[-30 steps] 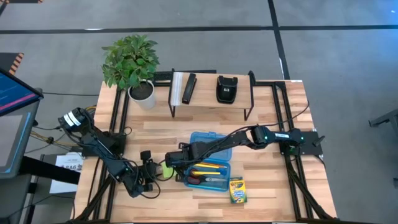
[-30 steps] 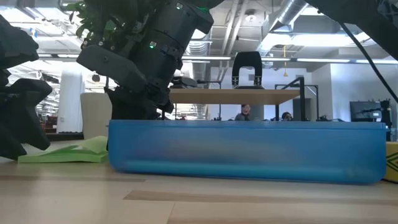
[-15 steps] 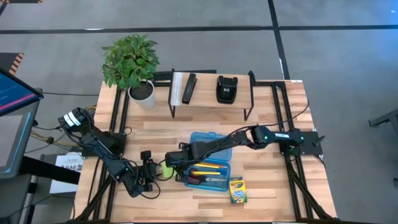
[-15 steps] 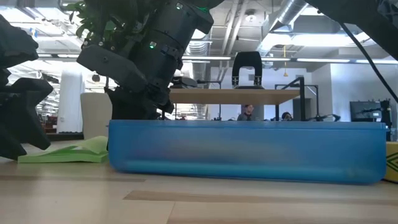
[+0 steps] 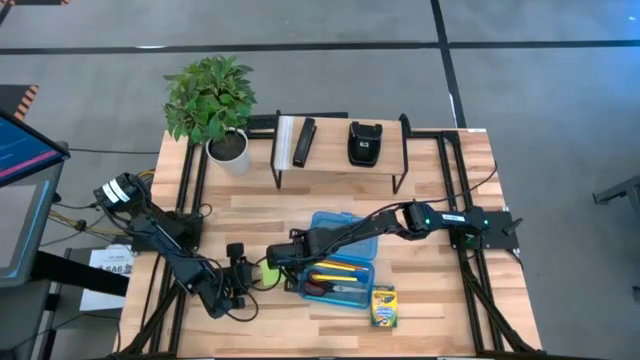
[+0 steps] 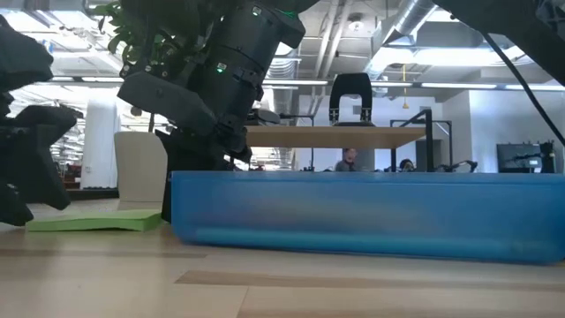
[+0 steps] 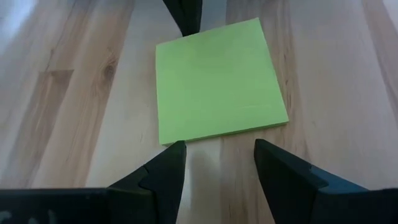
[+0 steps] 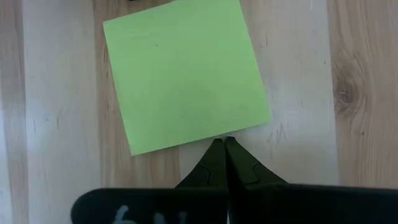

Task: Pack school essentials
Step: Put the sticky note into the supply box

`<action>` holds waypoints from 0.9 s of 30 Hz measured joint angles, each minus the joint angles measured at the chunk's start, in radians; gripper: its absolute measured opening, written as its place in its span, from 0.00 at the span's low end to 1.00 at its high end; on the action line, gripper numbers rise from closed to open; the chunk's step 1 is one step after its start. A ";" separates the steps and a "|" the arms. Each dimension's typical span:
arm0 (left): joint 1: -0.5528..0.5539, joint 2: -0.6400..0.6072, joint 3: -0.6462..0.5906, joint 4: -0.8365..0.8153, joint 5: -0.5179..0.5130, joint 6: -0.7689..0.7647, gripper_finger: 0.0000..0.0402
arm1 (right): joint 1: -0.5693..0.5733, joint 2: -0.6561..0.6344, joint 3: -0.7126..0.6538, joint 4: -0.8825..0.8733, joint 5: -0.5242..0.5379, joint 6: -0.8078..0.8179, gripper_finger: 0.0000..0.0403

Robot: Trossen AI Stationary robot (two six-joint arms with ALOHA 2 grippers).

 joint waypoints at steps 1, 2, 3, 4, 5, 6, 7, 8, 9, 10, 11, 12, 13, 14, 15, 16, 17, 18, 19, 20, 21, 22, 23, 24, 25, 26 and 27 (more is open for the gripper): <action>0.000 0.000 0.014 -0.024 0.000 0.000 0.45 | -0.001 0.000 0.000 0.000 0.000 0.000 0.01; 0.000 0.000 0.027 -0.051 0.000 0.000 0.45 | -0.002 0.000 0.000 0.000 0.000 0.000 0.01; 0.000 0.000 0.038 -0.078 -0.001 0.000 0.45 | -0.003 0.000 0.000 -0.001 0.000 0.001 0.01; 0.000 0.000 0.047 -0.101 -0.002 -0.001 0.45 | -0.004 0.000 0.000 -0.004 0.000 0.004 0.01; 0.000 0.000 0.052 -0.117 -0.002 -0.001 0.45 | -0.005 0.000 0.000 -0.006 0.000 0.006 0.01; 0.000 0.000 0.054 -0.124 -0.004 -0.001 0.45 | -0.005 0.000 0.000 -0.007 0.000 0.006 0.01; 0.000 0.000 0.055 -0.130 -0.006 0.002 0.45 | -0.005 0.000 0.000 -0.009 0.000 0.006 0.01; 0.000 0.000 0.055 -0.132 -0.006 0.012 0.45 | -0.005 0.000 0.000 -0.014 0.000 0.009 0.01; 0.000 0.000 0.055 -0.132 -0.006 0.029 0.45 | -0.005 0.000 0.000 -0.019 0.000 0.016 0.01; 0.000 0.000 0.055 -0.131 -0.006 0.056 0.45 | -0.005 0.000 0.000 -0.022 0.000 0.022 0.01; 0.000 0.000 0.055 -0.128 -0.006 0.088 0.45 | -0.005 0.000 0.000 -0.025 0.000 0.024 0.01; 0.000 0.000 0.055 -0.124 -0.006 0.126 0.45 | -0.005 0.000 0.000 -0.028 0.000 0.024 0.01; 0.000 0.000 0.055 -0.120 -0.006 0.164 0.45 | -0.006 0.000 0.000 -0.030 0.000 0.024 0.01; 0.000 0.000 0.055 -0.118 -0.007 0.201 0.45 | -0.006 0.000 0.000 -0.032 0.000 0.024 0.01; 0.000 0.000 0.055 -0.119 -0.009 0.238 0.45 | -0.005 0.000 0.000 -0.033 0.000 0.024 0.01; 0.000 0.000 0.055 -0.119 -0.016 0.271 0.45 | -0.005 0.000 0.000 -0.034 0.000 0.024 0.01; 0.000 0.000 0.055 -0.118 -0.022 0.301 0.45 | -0.005 0.000 0.000 -0.034 0.000 0.025 0.01; 0.000 0.000 0.055 -0.118 -0.025 0.332 0.45 | -0.005 0.000 0.000 -0.034 0.000 0.025 0.01; 0.000 0.000 0.055 -0.119 -0.026 0.364 0.45 | -0.006 0.000 0.000 -0.035 0.000 0.025 0.01; 0.000 0.000 0.055 -0.119 -0.028 0.393 0.45 | -0.006 0.000 0.000 -0.035 0.000 0.025 0.01; 0.000 0.000 0.055 -0.118 -0.033 0.416 0.45 | -0.006 0.000 0.000 -0.035 0.000 0.025 0.01; 0.000 0.000 0.055 -0.118 -0.037 0.435 0.45 | -0.006 0.000 0.000 -0.035 0.000 0.026 0.01; 0.000 0.000 0.055 -0.118 -0.037 0.459 0.45 | -0.006 0.000 0.000 -0.035 0.000 0.027 0.01; 0.002 0.000 0.055 -0.118 -0.037 0.485 0.45 | -0.006 0.000 0.000 -0.035 0.000 0.027 0.01; 0.002 0.000 0.055 -0.118 -0.037 0.509 0.45 | -0.006 0.000 0.000 -0.035 0.000 0.028 0.01; 0.002 0.000 0.055 -0.118 -0.036 0.530 0.45 | -0.006 0.000 0.000 -0.035 0.000 0.028 0.01; 0.002 0.000 0.055 -0.118 -0.036 0.554 0.45 | -0.006 0.000 0.000 -0.034 0.000 0.032 0.01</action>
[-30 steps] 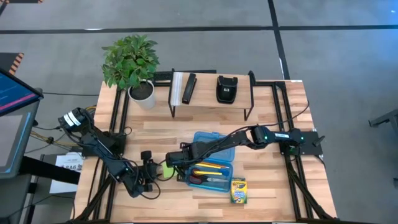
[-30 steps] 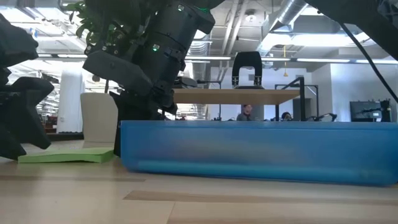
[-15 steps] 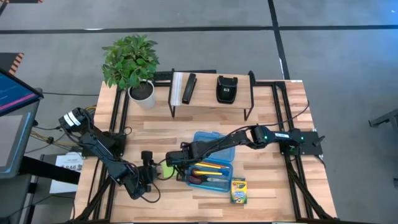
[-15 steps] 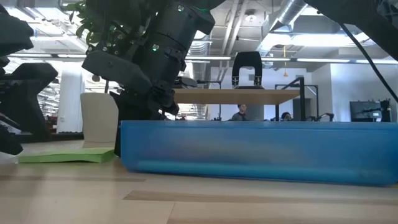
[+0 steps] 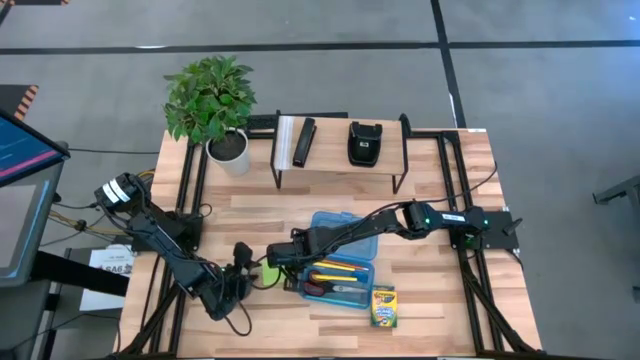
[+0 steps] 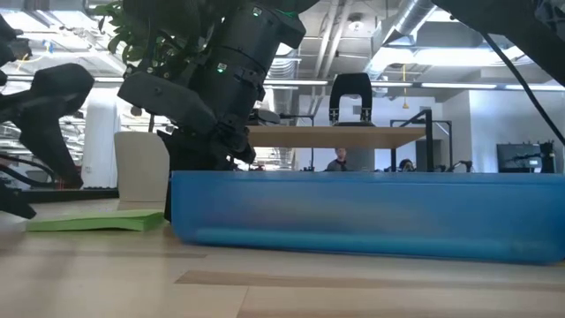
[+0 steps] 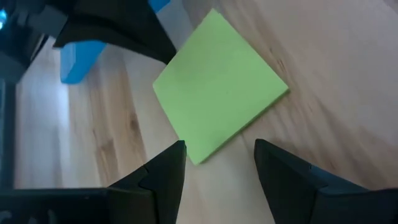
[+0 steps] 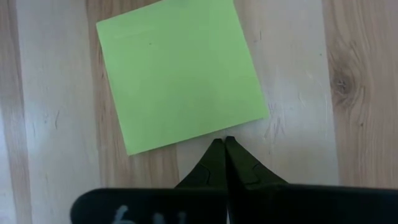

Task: Pack school essentials
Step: Put the sticky note into the supply box

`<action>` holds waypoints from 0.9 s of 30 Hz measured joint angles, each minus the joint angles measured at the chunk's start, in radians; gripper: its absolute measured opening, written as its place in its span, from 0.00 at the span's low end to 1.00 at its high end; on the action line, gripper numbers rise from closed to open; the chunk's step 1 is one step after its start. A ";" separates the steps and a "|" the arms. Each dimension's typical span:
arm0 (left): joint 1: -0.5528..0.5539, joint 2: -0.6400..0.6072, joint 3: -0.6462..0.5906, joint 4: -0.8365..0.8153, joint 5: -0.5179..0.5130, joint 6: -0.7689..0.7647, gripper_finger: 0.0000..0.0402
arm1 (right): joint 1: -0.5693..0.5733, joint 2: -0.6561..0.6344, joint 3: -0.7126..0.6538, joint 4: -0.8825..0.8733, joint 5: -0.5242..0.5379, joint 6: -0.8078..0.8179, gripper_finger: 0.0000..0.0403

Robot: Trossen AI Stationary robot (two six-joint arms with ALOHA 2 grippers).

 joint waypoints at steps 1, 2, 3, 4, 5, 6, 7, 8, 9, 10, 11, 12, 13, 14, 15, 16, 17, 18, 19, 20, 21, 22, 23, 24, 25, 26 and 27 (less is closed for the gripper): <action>0.000 0.000 0.000 0.000 0.000 0.025 0.45 | 0.000 0.000 0.000 0.000 0.000 0.003 0.01; 0.000 0.000 0.000 0.001 0.000 0.051 0.45 | 0.000 0.000 0.000 0.001 0.000 0.003 0.01; 0.000 0.000 0.000 0.002 0.000 0.078 0.45 | 0.000 0.000 0.000 0.001 0.000 0.003 0.02; 0.000 0.000 0.000 0.006 -0.001 0.106 0.45 | 0.000 0.000 0.000 0.001 0.000 0.003 0.02; 0.001 0.000 0.000 0.013 -0.002 0.140 0.45 | 0.000 0.000 0.000 0.001 0.000 0.003 0.02; 0.001 0.000 0.000 0.023 -0.004 0.176 0.45 | 0.000 0.000 0.000 0.001 0.000 0.003 0.02; 0.001 0.000 0.000 0.032 -0.007 0.207 0.45 | 0.000 0.000 0.000 0.001 0.000 0.003 0.02; 0.001 0.000 0.000 0.039 -0.009 0.238 0.45 | 0.000 0.000 0.000 0.001 -0.001 0.003 0.02; 0.001 0.000 0.000 0.044 -0.011 0.265 0.45 | 0.000 0.000 0.000 0.002 -0.001 0.003 0.02; 0.003 0.000 0.000 0.048 -0.011 0.289 0.45 | 0.000 0.000 0.000 0.002 -0.001 0.003 0.02; 0.006 0.000 0.000 0.056 -0.010 0.311 0.45 | 0.000 0.000 0.000 0.003 -0.001 0.003 0.02; 0.011 0.000 0.000 0.062 -0.001 0.329 0.45 | 0.000 0.000 0.000 0.004 -0.001 0.003 0.02; 0.017 0.000 0.000 0.064 0.010 0.345 0.45 | 0.000 0.000 0.000 0.007 -0.001 0.003 0.02; 0.023 0.000 0.000 0.063 0.020 0.359 0.45 | 0.000 0.000 0.000 0.010 -0.003 0.003 0.02; 0.029 0.004 0.000 0.064 0.027 0.372 0.45 | 0.000 0.000 0.000 0.012 -0.005 0.003 0.02; 0.036 0.013 0.000 0.071 0.032 0.392 0.45 | 0.000 0.000 0.000 0.013 -0.008 0.003 0.02; 0.041 0.023 0.000 0.076 0.040 0.414 0.45 | 0.000 0.000 0.000 0.014 -0.012 0.003 0.02; 0.047 0.033 0.003 0.086 0.041 0.434 0.45 | 0.000 0.000 0.000 0.015 -0.017 0.003 0.02; 0.052 0.048 0.004 0.098 0.036 0.450 0.45 | 0.000 0.000 0.000 0.016 -0.021 0.003 0.02; 0.056 0.063 0.004 0.116 0.031 0.464 0.45 | -0.001 0.000 0.000 0.016 -0.023 0.003 0.02; 0.057 0.076 0.004 0.134 0.024 0.480 0.45 | -0.001 0.000 0.000 0.017 -0.024 0.003 0.02; 0.057 0.088 0.008 0.144 0.011 0.495 0.45 | 0.000 0.000 0.000 0.018 -0.024 0.003 0.02; 0.057 0.098 0.013 0.146 0.001 0.508 0.45 | 0.000 0.000 0.000 0.018 -0.024 0.003 0.02; 0.057 0.106 0.018 0.147 -0.006 0.518 0.45 | 0.000 0.000 0.000 0.019 -0.024 0.003 0.02; 0.057 0.110 0.023 0.144 -0.010 0.525 0.45 | 0.000 0.000 0.000 0.022 -0.024 0.003 0.02; 0.057 0.114 0.023 0.143 -0.014 0.530 0.45 | 0.000 0.000 0.000 0.025 -0.026 0.003 0.02; 0.058 0.114 0.023 0.145 -0.015 0.533 0.45 | 0.000 0.000 0.000 0.027 -0.028 0.003 0.02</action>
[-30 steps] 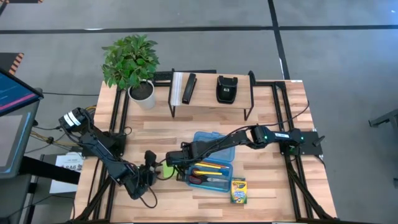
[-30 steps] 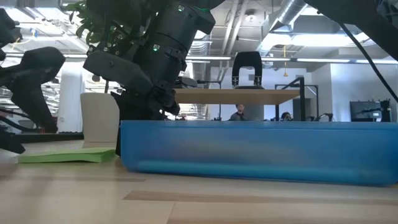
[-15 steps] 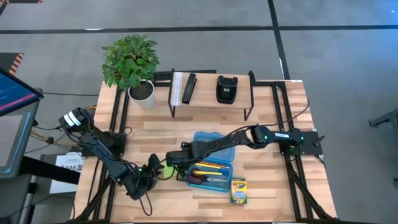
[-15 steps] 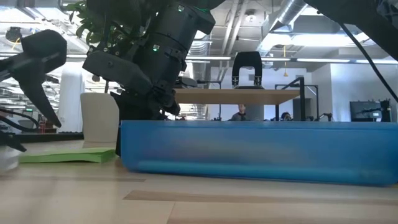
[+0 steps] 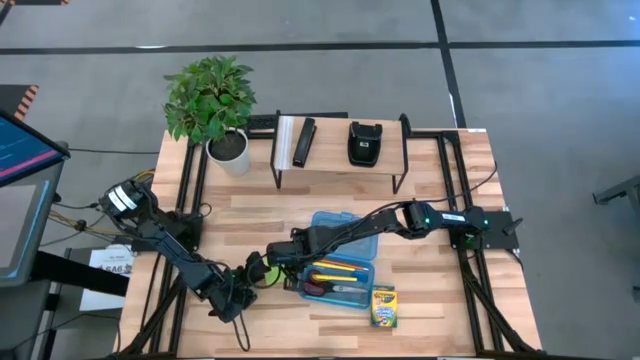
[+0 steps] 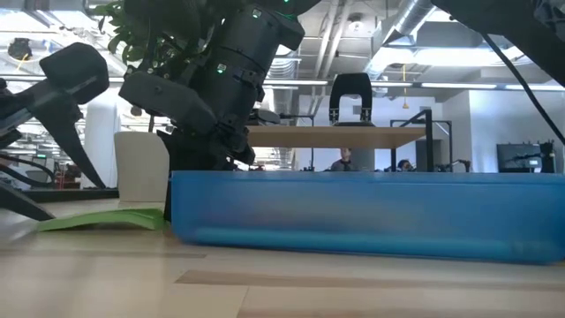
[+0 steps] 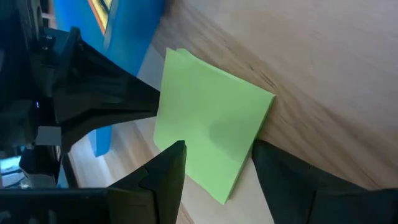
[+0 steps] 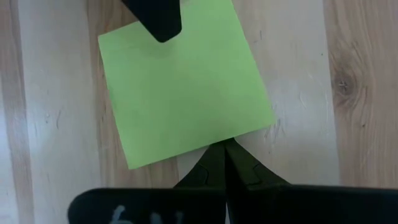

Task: Pack school essentials
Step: Put the sticky note into the supply box

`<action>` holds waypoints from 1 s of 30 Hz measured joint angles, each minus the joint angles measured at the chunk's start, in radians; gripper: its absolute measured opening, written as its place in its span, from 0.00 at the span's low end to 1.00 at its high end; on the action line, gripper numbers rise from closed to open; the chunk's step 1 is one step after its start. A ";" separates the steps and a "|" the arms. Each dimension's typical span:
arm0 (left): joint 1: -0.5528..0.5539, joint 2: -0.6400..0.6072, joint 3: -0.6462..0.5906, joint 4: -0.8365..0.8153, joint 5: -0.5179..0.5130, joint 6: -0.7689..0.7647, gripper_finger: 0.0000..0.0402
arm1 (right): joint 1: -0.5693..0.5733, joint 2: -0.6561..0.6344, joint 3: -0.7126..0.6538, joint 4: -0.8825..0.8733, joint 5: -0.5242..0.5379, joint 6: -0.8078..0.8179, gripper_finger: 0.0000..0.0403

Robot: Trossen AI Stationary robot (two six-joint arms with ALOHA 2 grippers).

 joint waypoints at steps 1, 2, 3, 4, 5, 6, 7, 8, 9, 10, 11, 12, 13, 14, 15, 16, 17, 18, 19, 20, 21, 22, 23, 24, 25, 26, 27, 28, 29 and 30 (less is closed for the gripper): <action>-0.001 0.000 0.000 0.000 -0.003 0.002 0.45 | 0.000 0.000 0.000 0.005 -0.001 0.000 0.02; -0.005 0.001 0.000 0.000 -0.009 0.004 0.45 | 0.000 0.000 0.000 0.012 -0.004 0.000 0.02; -0.008 0.002 0.000 0.001 -0.017 0.007 0.45 | 0.000 0.000 0.000 0.019 -0.008 0.000 0.02; -0.011 0.002 0.000 0.001 -0.023 0.009 0.45 | 0.000 0.000 0.000 0.026 -0.014 0.000 0.02; -0.013 0.002 0.000 0.001 -0.028 0.008 0.45 | 0.000 0.001 0.000 0.031 -0.021 -0.001 0.02; -0.015 0.003 0.000 0.001 -0.033 0.006 0.45 | -0.001 0.001 0.000 0.035 -0.025 -0.001 0.02; -0.018 0.003 0.000 -0.001 -0.037 0.004 0.45 | -0.001 0.001 0.000 0.036 -0.026 -0.001 0.02; -0.021 0.004 0.002 -0.005 -0.044 -0.002 0.45 | -0.001 0.001 0.000 0.036 -0.026 -0.001 0.02; -0.022 0.005 0.005 -0.011 -0.045 -0.006 0.45 | 0.000 0.001 0.000 0.037 -0.026 -0.001 0.02; -0.023 0.005 0.007 -0.015 -0.050 -0.013 0.45 | 0.000 0.001 0.000 0.037 -0.026 -0.001 0.02; -0.026 0.005 0.008 -0.017 -0.055 -0.019 0.45 | 0.000 0.001 0.000 0.038 -0.026 -0.001 0.02; -0.027 0.005 0.009 -0.017 -0.060 -0.022 0.45 | 0.000 0.001 0.000 0.038 -0.026 -0.001 0.02; -0.029 0.005 0.010 -0.017 -0.063 -0.022 0.45 | 0.000 0.001 0.000 0.038 -0.026 -0.001 0.02; -0.032 0.005 0.010 -0.017 -0.068 -0.023 0.45 | 0.000 0.001 0.000 0.039 -0.027 -0.001 0.02; -0.036 0.005 0.010 -0.017 -0.076 -0.024 0.45 | 0.000 0.001 0.000 0.039 -0.027 -0.001 0.02; -0.039 0.005 0.010 -0.016 -0.083 -0.025 0.45 | 0.000 0.001 0.000 0.039 -0.027 -0.001 0.02; -0.045 0.005 0.009 -0.015 -0.095 -0.026 0.45 | 0.000 0.001 0.000 0.038 -0.027 -0.001 0.02; -0.053 0.006 0.010 -0.013 -0.121 -0.029 0.45 | 0.000 0.001 0.000 0.037 -0.027 -0.001 0.02; -0.062 0.007 0.017 -0.016 -0.159 -0.030 0.44 | 0.000 0.001 0.000 0.033 -0.027 -0.001 0.02; -0.072 0.010 0.022 -0.015 -0.198 -0.029 0.43 | -0.001 0.001 0.000 0.029 -0.027 -0.001 0.02; -0.080 0.012 0.025 -0.017 -0.223 -0.029 0.43 | -0.002 0.001 0.000 0.024 -0.027 -0.001 0.02; -0.086 0.013 0.030 -0.022 -0.239 -0.019 0.42 | -0.006 0.001 0.000 0.021 -0.027 -0.001 0.02; -0.090 0.012 0.037 -0.020 -0.244 -0.009 0.41 | -0.006 0.001 0.000 0.020 -0.030 0.001 0.02; -0.091 0.011 0.043 -0.011 -0.242 -0.007 0.41 | -0.007 0.001 0.000 0.019 -0.034 0.004 0.02; -0.091 0.011 0.045 -0.008 -0.241 -0.009 0.40 | -0.007 0.001 0.000 0.018 -0.036 0.005 0.02; -0.090 0.010 0.044 -0.012 -0.242 -0.014 0.40 | -0.007 0.001 0.000 0.017 -0.036 0.005 0.02; -0.090 0.010 0.043 -0.016 -0.241 -0.017 0.39 | -0.007 0.001 0.000 0.017 -0.036 0.005 0.02; -0.090 0.010 0.043 -0.017 -0.242 -0.018 0.39 | -0.007 0.001 0.000 0.017 -0.035 0.006 0.02; -0.090 0.010 0.043 -0.013 -0.246 -0.018 0.38 | -0.007 0.001 0.000 0.016 -0.036 0.007 0.02; -0.090 0.010 0.043 -0.011 -0.254 -0.018 0.38 | -0.007 0.001 0.000 0.016 -0.035 0.007 0.02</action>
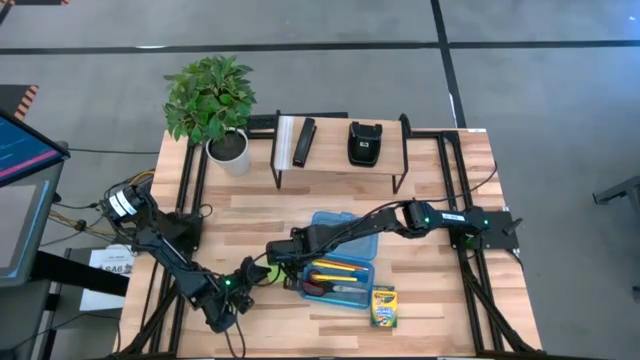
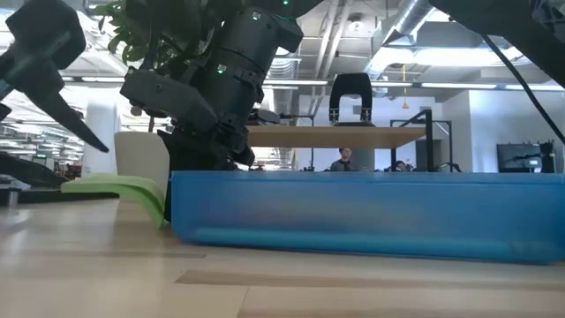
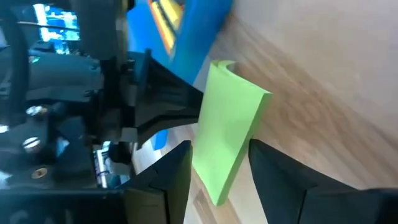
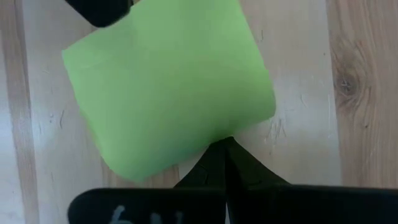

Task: Pack school essentials
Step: Put the sticky note into the supply box

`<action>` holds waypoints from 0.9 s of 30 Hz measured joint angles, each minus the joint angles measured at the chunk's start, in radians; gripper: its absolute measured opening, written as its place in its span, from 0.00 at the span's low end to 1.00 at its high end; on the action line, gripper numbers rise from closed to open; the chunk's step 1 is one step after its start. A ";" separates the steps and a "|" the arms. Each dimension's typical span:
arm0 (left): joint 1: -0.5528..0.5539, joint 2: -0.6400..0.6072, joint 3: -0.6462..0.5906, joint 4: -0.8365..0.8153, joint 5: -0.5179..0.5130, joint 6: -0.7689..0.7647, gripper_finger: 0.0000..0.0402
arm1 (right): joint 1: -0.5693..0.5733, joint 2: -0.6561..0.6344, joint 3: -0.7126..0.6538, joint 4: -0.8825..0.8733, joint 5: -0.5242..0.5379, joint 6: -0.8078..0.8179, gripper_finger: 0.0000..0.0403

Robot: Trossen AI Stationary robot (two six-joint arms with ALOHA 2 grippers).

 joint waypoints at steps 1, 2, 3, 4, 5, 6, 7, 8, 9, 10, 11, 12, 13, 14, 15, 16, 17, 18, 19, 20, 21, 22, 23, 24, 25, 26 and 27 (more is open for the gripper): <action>0.000 0.000 0.000 0.002 -0.013 0.001 0.37 | 0.000 0.000 0.000 0.000 0.000 0.000 0.02; 0.000 0.000 0.000 0.005 -0.025 0.001 0.37 | 0.000 0.000 0.000 0.000 0.000 0.000 0.02; 0.000 -0.001 0.000 0.008 -0.035 0.001 0.36 | 0.000 0.000 0.000 -0.001 0.001 0.000 0.02; 0.000 -0.001 0.000 0.010 -0.046 0.002 0.35 | 0.000 0.000 0.000 -0.001 0.001 0.000 0.02; 0.000 -0.001 0.000 0.015 -0.053 0.007 0.35 | 0.000 0.000 0.000 -0.002 0.001 0.000 0.02; 0.000 -0.001 0.001 0.023 -0.054 0.013 0.34 | 0.000 0.000 0.000 -0.002 0.002 0.000 0.02; 0.000 -0.002 0.001 0.031 -0.057 0.021 0.33 | 0.000 0.000 0.000 -0.002 0.002 0.000 0.02; 0.000 -0.002 0.001 0.039 -0.057 0.031 0.32 | 0.000 0.000 0.000 -0.003 0.002 0.000 0.02; 0.000 -0.002 0.001 0.048 -0.058 0.042 0.31 | 0.000 0.000 0.000 -0.003 0.004 0.000 0.02; 0.000 -0.002 0.001 0.058 -0.060 0.051 0.30 | 0.000 0.000 0.000 -0.003 0.005 0.000 0.02; 0.000 -0.002 0.002 0.063 -0.067 0.058 0.30 | 0.001 0.000 0.000 -0.003 0.006 0.000 0.02; 0.002 -0.003 0.002 0.065 -0.075 0.063 0.29 | 0.001 0.000 0.000 -0.003 0.006 0.000 0.02; 0.006 -0.003 0.002 0.065 -0.075 0.068 0.29 | 0.001 0.000 0.000 -0.003 0.006 0.000 0.02; 0.012 -0.003 0.002 0.065 -0.072 0.070 0.28 | 0.001 0.000 0.000 -0.003 0.006 0.000 0.02; 0.019 -0.003 0.002 0.065 -0.065 0.071 0.28 | 0.001 0.000 0.000 -0.003 0.006 0.000 0.02; 0.026 -0.003 0.002 0.065 -0.056 0.070 0.28 | 0.001 0.000 0.000 -0.003 0.006 0.000 0.02; 0.034 -0.004 0.002 0.065 -0.043 0.070 0.28 | 0.001 0.000 0.000 -0.003 0.006 0.000 0.02; 0.041 -0.004 0.002 0.065 -0.035 0.070 0.28 | 0.001 0.000 0.000 -0.003 0.006 0.000 0.02; 0.051 -0.004 0.002 0.065 -0.031 0.072 0.28 | 0.001 0.000 0.000 -0.003 0.006 0.000 0.02; 0.059 -0.004 0.002 0.066 -0.029 0.079 0.28 | 0.001 0.000 0.000 -0.003 0.006 0.000 0.02; 0.065 -0.004 0.002 0.069 -0.028 0.090 0.28 | 0.001 0.000 0.000 -0.003 0.006 0.000 0.02; 0.070 -0.004 0.002 0.077 -0.028 0.100 0.28 | 0.001 0.000 0.000 -0.003 0.006 0.000 0.02; 0.073 -0.004 0.002 0.089 -0.026 0.111 0.28 | 0.001 0.000 0.000 -0.003 0.006 0.000 0.02; 0.076 -0.004 0.002 0.099 -0.026 0.121 0.28 | 0.001 0.000 0.000 -0.003 0.006 0.000 0.02; 0.078 -0.004 0.003 0.109 -0.030 0.131 0.28 | 0.001 0.000 0.000 -0.003 0.006 0.000 0.02; 0.079 -0.004 0.003 0.118 -0.036 0.140 0.28 | 0.001 0.000 0.000 -0.003 0.006 0.000 0.02; 0.079 -0.004 0.003 0.126 -0.046 0.149 0.28 | 0.001 0.000 0.000 -0.003 0.006 0.000 0.02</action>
